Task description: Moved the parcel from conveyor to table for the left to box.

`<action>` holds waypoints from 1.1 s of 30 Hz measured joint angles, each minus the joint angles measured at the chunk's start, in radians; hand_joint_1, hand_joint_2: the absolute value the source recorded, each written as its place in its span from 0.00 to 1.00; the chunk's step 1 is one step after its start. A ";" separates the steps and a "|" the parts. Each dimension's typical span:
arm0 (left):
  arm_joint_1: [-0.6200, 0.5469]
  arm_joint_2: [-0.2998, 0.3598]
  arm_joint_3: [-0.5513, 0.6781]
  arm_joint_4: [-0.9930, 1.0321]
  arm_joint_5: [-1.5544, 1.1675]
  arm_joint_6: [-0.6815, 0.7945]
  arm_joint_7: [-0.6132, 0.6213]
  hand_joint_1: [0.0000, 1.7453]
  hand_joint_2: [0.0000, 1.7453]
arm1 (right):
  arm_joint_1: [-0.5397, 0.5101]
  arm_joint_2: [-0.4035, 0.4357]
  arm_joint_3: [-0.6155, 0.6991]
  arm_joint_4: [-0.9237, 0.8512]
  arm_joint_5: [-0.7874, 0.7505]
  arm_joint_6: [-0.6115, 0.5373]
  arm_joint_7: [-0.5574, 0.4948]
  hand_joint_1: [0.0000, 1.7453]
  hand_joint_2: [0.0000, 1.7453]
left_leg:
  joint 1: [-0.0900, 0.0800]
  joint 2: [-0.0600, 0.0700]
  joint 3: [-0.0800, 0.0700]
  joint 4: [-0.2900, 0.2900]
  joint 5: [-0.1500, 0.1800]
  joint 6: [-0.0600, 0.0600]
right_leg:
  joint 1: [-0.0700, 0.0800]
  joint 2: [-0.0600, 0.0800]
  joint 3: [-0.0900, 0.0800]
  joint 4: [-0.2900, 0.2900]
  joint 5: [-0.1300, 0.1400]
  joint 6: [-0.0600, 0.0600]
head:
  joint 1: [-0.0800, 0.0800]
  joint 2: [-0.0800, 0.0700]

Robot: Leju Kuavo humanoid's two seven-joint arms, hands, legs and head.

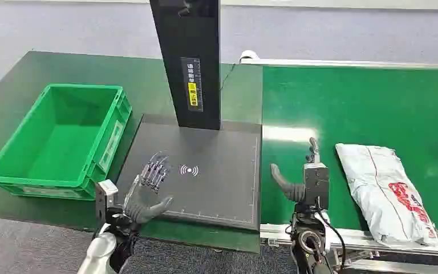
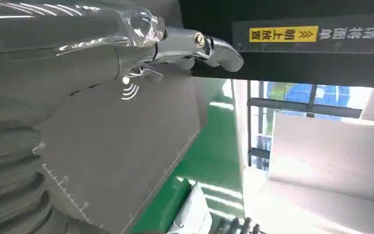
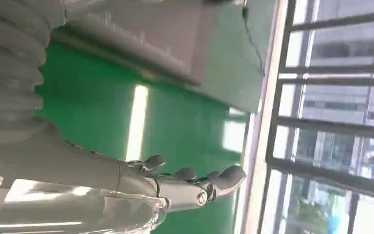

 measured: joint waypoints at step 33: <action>0.127 -0.003 0.053 -0.123 -0.049 0.016 0.022 0.00 1.00 | 0.078 -0.117 -0.396 -0.110 0.987 0.218 0.606 0.00 1.00 | 0.000 -0.001 -0.001 0.000 -0.002 0.001 | 0.000 0.000 0.000 0.000 -0.001 0.001 | 0.000 0.000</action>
